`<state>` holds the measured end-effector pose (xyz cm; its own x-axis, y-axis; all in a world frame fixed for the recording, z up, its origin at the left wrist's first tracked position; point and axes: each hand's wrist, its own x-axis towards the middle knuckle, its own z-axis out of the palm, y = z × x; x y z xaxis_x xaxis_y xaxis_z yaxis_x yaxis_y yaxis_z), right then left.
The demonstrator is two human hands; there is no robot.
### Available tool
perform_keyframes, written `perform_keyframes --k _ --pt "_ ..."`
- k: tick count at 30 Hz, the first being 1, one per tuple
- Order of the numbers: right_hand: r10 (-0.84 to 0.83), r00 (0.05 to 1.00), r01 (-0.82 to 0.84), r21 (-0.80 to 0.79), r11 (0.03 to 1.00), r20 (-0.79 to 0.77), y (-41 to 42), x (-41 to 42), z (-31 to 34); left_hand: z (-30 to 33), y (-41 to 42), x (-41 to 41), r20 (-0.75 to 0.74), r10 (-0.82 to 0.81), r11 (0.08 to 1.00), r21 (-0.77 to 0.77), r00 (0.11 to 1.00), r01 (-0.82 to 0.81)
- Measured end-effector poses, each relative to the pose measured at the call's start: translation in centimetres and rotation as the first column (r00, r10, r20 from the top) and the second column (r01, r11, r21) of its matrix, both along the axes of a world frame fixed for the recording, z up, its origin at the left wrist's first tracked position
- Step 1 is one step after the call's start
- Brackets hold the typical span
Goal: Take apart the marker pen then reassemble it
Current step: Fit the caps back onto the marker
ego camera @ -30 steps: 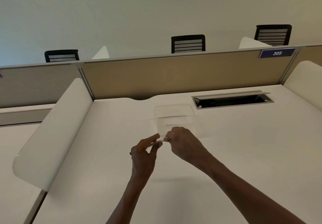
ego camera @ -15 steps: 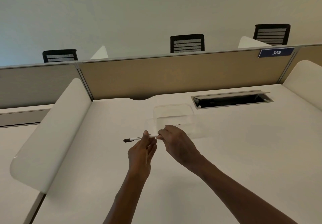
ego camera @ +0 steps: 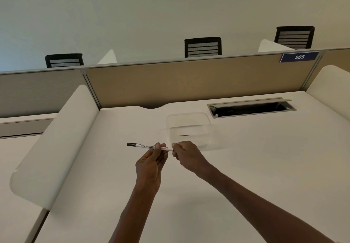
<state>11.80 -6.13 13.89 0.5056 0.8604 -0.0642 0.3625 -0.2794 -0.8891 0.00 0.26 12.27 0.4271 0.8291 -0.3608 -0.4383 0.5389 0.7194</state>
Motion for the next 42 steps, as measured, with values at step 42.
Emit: perform_keyframes --k 42 --pt "0.069 0.978 -0.062 -0.044 0.997 0.196 -0.2 -1.2 1.8 0.8 1.0 -1.2 -0.073 0.027 0.998 0.066 0.997 -0.022"
